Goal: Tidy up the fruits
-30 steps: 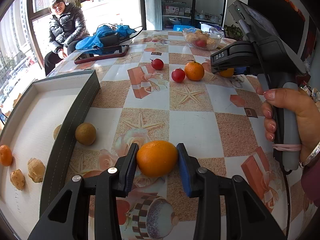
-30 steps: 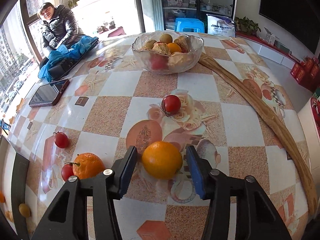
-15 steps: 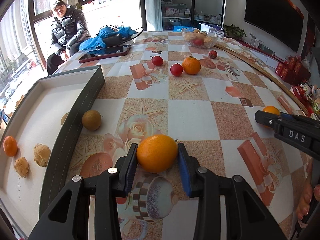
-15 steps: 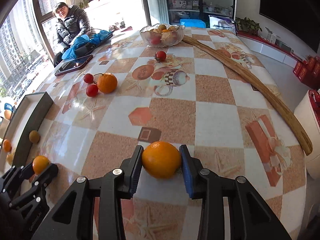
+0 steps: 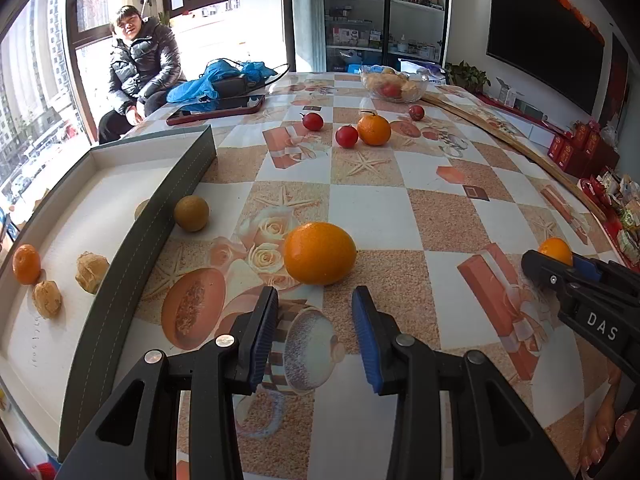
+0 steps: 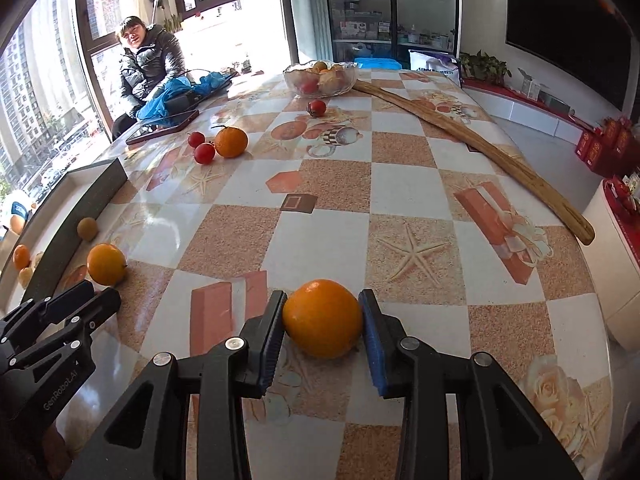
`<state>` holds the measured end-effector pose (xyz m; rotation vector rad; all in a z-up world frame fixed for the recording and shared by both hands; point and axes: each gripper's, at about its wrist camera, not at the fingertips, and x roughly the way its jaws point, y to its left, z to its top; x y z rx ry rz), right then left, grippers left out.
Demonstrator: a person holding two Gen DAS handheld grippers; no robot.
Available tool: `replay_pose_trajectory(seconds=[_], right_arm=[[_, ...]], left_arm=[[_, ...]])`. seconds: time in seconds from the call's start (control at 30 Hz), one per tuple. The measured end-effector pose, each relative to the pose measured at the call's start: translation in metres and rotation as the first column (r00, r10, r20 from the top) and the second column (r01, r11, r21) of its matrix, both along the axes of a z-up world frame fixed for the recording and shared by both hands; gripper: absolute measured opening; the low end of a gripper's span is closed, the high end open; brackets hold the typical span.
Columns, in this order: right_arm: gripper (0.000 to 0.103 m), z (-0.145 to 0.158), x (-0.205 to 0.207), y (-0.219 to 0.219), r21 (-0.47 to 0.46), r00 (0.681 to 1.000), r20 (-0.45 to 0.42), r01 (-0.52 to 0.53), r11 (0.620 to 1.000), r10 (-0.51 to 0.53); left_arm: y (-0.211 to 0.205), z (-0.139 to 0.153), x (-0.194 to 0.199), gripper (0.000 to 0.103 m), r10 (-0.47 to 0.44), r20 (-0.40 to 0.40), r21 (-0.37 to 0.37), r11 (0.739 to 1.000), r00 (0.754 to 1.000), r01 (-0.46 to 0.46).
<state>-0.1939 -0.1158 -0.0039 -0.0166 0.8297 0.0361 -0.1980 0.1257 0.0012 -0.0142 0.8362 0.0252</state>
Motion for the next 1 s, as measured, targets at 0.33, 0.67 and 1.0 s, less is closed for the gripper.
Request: replay_pose_trajectory(seconds=[0.33,0.67,1.0], right_arm=[[0.038,-0.0004,-0.0027,0.0002,-0.003,1.000,0.001,0.001,1.000,-0.001],[0.038,-0.0006,-0.0026,0.0003,-0.003,1.000,0.002,0.001,1.000,-0.001],[0.038,-0.0006,-0.0026,0.0006,-0.003,1.000,0.002,0.001,1.000,-0.001]], left_arm=[[-0.0003,-0.0002,0.0002,0.042,0.001,0.001,0.003,1.000,1.000,-0.001],[-0.0003,-0.0004,0.0003,0.042,0.000,0.002,0.003,1.000,1.000,0.000],[-0.0006,-0.0007,0.0003,0.042,0.000,0.002,0.002,1.000,1.000,0.000]])
